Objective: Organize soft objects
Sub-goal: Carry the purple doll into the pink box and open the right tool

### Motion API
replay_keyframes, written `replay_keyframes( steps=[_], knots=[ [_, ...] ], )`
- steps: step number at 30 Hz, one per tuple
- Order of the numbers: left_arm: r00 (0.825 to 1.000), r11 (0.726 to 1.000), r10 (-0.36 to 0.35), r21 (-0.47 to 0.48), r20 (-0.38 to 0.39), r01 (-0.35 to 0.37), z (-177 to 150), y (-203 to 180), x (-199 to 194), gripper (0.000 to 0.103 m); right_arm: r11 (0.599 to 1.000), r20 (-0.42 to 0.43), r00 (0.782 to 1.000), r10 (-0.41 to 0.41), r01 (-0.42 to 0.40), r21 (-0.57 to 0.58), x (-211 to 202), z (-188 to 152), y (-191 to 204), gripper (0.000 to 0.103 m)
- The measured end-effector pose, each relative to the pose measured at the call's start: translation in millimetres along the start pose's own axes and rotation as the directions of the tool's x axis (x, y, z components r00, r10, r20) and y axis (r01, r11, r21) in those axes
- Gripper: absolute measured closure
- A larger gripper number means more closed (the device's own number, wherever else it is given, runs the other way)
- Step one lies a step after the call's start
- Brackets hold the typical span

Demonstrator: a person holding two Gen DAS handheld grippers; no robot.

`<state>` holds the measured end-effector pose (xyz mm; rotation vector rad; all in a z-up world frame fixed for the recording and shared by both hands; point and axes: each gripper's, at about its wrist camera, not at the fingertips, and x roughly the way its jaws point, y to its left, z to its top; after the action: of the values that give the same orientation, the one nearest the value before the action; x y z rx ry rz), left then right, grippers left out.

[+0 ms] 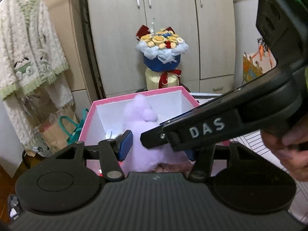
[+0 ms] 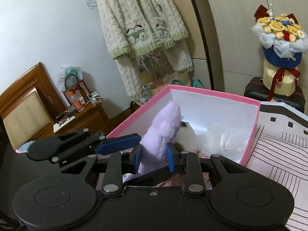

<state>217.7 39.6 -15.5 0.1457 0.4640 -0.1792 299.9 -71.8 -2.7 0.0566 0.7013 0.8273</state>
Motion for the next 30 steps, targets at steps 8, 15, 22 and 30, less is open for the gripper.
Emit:
replay_keyframes(
  steps=[8, 15, 22, 30],
  knots=[
    [0.998, 0.998, -0.053, -0.04, -0.025, 0.052, -15, 8, -4, 0.046, 0.994, -0.01, 0.994, -0.108, 0.108, 0.027, 1, -9, -17, 0.07],
    [0.996, 0.992, -0.081, -0.101, -0.023, 0.078, -22, 17, -19, 0.042, 0.99, 0.068, 0.991, -0.113, 0.106, 0.096, -30, -26, -17, 0.064],
    [0.999, 0.992, -0.049, -0.115, -0.006, 0.048, -23, 23, -41, 0.036, 0.98, 0.154, 0.97, -0.19, 0.179, 0.086, -75, -49, 1, 0.051],
    [0.999, 0.992, -0.022, -0.12, 0.048, 0.028, -23, 12, -82, 0.027, 0.953, 0.212, 0.93, -0.299, 0.304, 0.013, -112, -72, 37, 0.041]
  ],
)
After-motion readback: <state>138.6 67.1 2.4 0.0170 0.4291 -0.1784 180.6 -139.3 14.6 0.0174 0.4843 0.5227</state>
